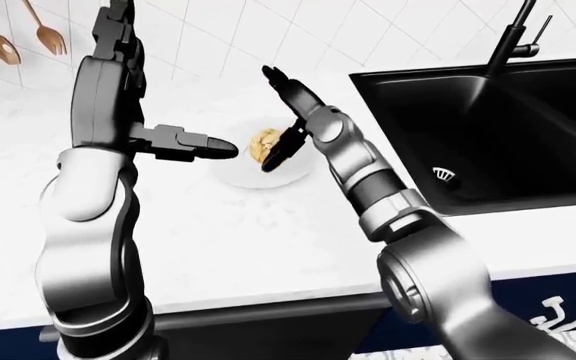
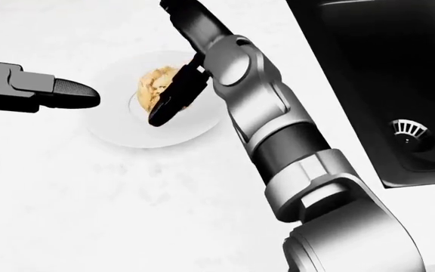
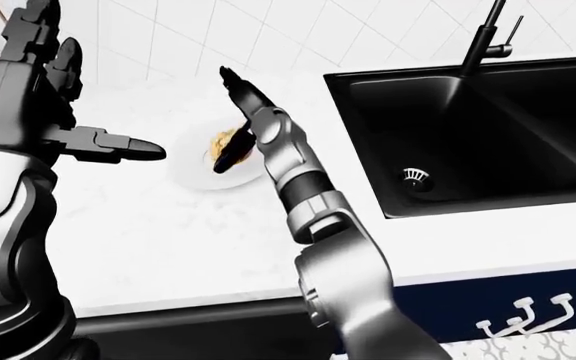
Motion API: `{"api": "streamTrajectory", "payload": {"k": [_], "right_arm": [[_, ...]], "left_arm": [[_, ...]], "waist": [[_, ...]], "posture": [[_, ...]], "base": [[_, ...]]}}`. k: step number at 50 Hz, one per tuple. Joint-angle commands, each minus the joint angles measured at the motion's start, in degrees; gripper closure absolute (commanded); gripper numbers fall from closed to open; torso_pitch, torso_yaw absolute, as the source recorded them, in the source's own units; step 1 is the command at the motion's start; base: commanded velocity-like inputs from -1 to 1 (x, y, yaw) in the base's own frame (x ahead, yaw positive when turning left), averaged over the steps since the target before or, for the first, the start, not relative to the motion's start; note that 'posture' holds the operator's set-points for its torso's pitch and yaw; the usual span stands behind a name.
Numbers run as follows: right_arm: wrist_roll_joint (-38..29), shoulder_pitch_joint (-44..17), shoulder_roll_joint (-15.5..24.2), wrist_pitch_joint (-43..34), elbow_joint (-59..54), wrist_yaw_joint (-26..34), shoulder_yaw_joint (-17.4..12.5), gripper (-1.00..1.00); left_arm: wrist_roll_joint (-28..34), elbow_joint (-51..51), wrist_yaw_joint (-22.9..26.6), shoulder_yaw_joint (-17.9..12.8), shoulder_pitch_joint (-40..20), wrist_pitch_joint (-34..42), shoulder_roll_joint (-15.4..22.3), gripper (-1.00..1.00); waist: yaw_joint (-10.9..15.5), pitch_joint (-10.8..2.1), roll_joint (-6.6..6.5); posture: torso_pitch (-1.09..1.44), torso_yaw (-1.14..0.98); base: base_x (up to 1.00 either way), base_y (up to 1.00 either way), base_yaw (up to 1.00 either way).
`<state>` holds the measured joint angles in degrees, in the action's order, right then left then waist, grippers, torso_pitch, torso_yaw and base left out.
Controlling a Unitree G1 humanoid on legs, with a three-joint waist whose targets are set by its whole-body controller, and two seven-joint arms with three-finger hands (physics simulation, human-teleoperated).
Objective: Place the pastries on the plates.
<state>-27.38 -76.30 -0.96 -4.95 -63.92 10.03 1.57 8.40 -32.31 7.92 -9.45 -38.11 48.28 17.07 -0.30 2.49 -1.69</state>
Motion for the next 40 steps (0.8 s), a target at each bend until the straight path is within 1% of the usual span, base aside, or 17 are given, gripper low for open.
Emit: {"api": "streamTrajectory", "payload": {"k": [1, 7, 9, 12, 14, 19, 22, 24, 30, 35, 36, 39, 40], "right_arm": [[0.4, -2.5, 0.6, 1.0, 2.9, -0.9, -0.4, -1.00], [2.5, -3.5, 2.1, -0.6, 5.0, -1.7, -1.6, -1.00], [3.9, -3.7, 2.9, -1.4, 5.8, -2.5, -2.5, -1.00], [5.8, -3.0, 4.5, -4.1, 10.3, -2.7, -3.1, -1.00], [7.2, -1.6, 5.3, -7.0, 15.8, -2.7, -3.6, -1.00], [8.7, 3.7, 8.3, -17.2, 35.2, 0.1, -3.6, -1.00], [10.3, 6.5, 10.0, -19.9, 43.3, 0.4, -4.7, -1.00], [12.1, 8.0, 10.8, -23.0, 49.5, 0.1, -5.9, -1.00], [14.8, 15.0, 14.8, -35.7, 69.0, 1.4, -7.3, -1.00], [16.5, 19.9, 18.2, -41.9, 78.7, 2.0, -9.4, -1.00], [17.2, 20.7, 18.8, -43.9, 81.4, 1.9, -10.5, -1.00], [18.5, 23.2, 20.4, -46.3, 85.4, 1.7, -11.1, -1.00], [18.9, 23.5, 21.1, -47.5, 86.7, 1.6, -12.0, -1.00]], "left_arm": [[0.4, -1.5, -0.3, -0.6, -1.6, -1.4, 0.6, -1.00], [0.3, -1.8, 0.0, -0.9, -1.7, -0.9, 0.9, -1.00], [0.2, -2.0, 0.1, -1.1, -2.0, -0.5, 1.1, -1.00], [0.2, -1.8, 0.1, -1.1, -2.1, -0.5, 1.4, -1.00], [0.1, -1.7, 0.2, -1.3, -2.6, -0.2, 1.6, -1.00], [0.0, -1.9, 0.2, -1.6, -3.0, 0.3, 2.1, -1.00], [0.1, -2.1, 0.1, -1.5, -2.9, 0.4, 2.3, -1.00], [0.1, -2.2, 0.2, -1.7, -3.0, 0.6, 2.5, -1.00], [-0.2, -2.8, 0.2, -2.1, -2.9, 1.1, 2.9, -1.00], [-0.3, -3.2, 0.3, -2.4, -3.0, 1.7, 3.4, -1.00], [-0.2, -3.2, 0.4, -2.3, -3.1, 1.7, 3.5, -1.00], [-0.3, -3.1, 0.3, -2.7, -3.2, 1.8, 3.7, -1.00], [-0.2, -3.2, 0.4, -2.7, -3.1, 1.8, 4.0, -1.00]], "waist": [[0.0, -1.73, -0.29], [0.0, -1.69, -0.21], [0.1, -1.63, -0.17], [0.1, -1.57, -0.02], [0.3, -1.51, 0.14], [0.6, -1.30, 0.58], [0.7, -1.12, 0.77], [0.7, -1.10, 0.89], [1.0, -1.00, 1.35], [1.1, -0.93, 1.60], [1.1, -0.94, 1.67], [1.1, -0.90, 1.80], [1.1, -0.87, 1.82]], "posture": [[0.00, 0.00], [0.00, 0.00], [0.00, 0.00], [0.00, 0.00], [0.00, 0.00], [0.00, 0.00], [0.00, 0.00], [0.00, 0.00], [0.00, 0.00], [0.00, 0.00], [0.00, 0.00], [0.00, 0.00], [0.00, 0.00]], "base": [[0.00, 0.00, 0.00], [0.00, 0.00, 0.00], [0.00, 0.00, 0.00], [0.00, 0.00, 0.00], [0.00, 0.00, 0.00], [0.00, 0.00, 0.00], [0.00, 0.00, 0.00], [0.00, 0.00, 0.00], [0.00, 0.00, 0.00], [0.00, 0.00, 0.00], [0.00, 0.00, 0.00], [0.00, 0.00, 0.00], [0.00, 0.00, 0.00]]}}
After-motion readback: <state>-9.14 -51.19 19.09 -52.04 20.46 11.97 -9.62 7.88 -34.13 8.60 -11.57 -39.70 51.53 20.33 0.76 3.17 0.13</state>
